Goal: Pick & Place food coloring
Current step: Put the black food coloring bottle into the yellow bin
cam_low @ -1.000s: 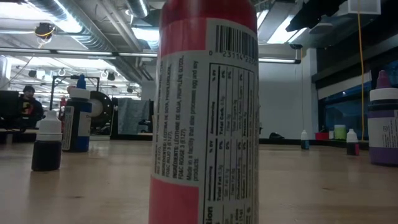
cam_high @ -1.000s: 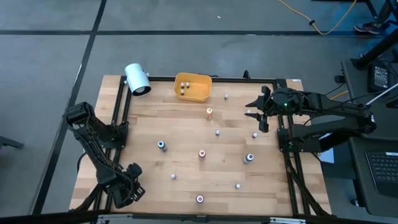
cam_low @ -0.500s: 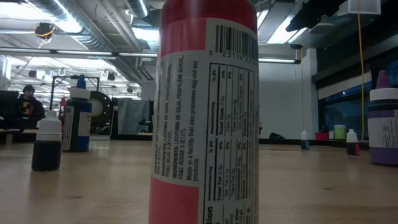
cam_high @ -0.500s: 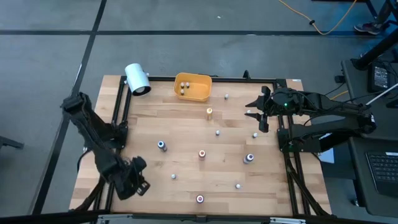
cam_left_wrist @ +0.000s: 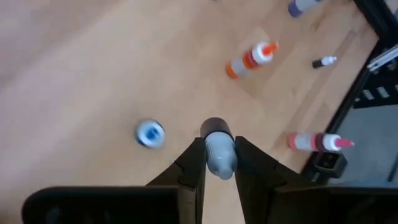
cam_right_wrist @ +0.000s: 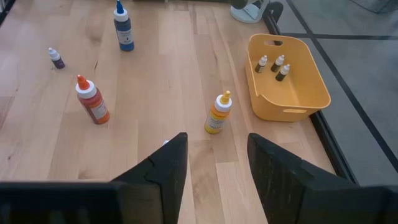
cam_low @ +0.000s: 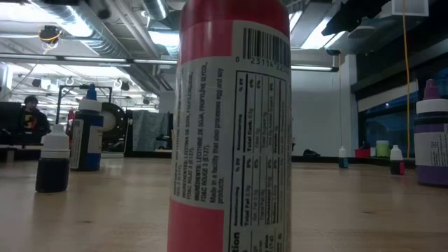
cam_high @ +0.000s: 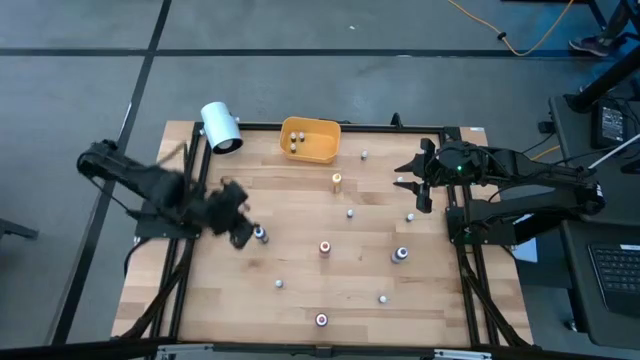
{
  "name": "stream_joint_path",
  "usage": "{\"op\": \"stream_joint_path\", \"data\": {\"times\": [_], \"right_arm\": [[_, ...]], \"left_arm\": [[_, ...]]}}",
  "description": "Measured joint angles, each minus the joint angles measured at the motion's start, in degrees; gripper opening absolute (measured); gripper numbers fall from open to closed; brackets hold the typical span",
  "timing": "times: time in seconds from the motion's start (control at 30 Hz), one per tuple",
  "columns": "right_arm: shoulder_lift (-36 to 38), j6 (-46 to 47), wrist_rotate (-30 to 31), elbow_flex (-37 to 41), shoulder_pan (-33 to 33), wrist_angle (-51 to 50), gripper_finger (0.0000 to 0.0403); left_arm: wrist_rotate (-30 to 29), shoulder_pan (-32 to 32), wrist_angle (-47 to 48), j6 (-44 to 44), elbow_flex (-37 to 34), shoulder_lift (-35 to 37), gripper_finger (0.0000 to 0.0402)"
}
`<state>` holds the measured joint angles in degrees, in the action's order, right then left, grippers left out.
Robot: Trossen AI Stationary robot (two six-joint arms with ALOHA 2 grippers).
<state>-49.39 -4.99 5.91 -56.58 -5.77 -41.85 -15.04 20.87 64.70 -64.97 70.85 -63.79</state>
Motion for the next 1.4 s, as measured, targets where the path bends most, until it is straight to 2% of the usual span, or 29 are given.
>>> {"op": "stream_joint_path", "data": {"times": [0.23,0.4,0.53,0.63,0.8,0.97,1.27,1.4], "right_arm": [[0.0,0.0,0.0,0.0,0.0,0.0,0.0169],[0.0,0.0,0.0,0.0,0.0,0.0,0.0169],[0.0,0.0,0.0,0.0,0.0,0.0,0.0169],[0.0,0.0,0.0,0.0,0.0,0.0,0.0169],[0.0,0.0,0.0,0.0,0.0,0.0,0.0169],[0.0,0.0,0.0,0.0,0.0,0.0,0.0169],[0.0,0.0,0.0,0.0,0.0,0.0,0.0169],[0.0,0.0,0.0,0.0,0.0,0.0,0.0169]], "left_arm": [[8.2,-22.0,1.1,27.5,5.3,0.0,0.0059],[17.2,-36.6,1.1,45.8,6.2,-1.3,0.0059],[24.0,-45.7,1.1,58.9,6.9,-3.7,0.0059],[25.6,-50.9,1.1,67.6,7.7,-6.1,0.0059],[25.6,-56.9,-0.5,78.5,9.2,-12.6,0.0059],[25.3,-60.1,-0.8,85.7,14.3,-21.5,0.0059],[24.9,-62.6,-1.4,91.3,28.6,-36.9,0.0059],[25.1,-63.1,-1.7,92.1,31.2,-41.9,0.0059]]}}
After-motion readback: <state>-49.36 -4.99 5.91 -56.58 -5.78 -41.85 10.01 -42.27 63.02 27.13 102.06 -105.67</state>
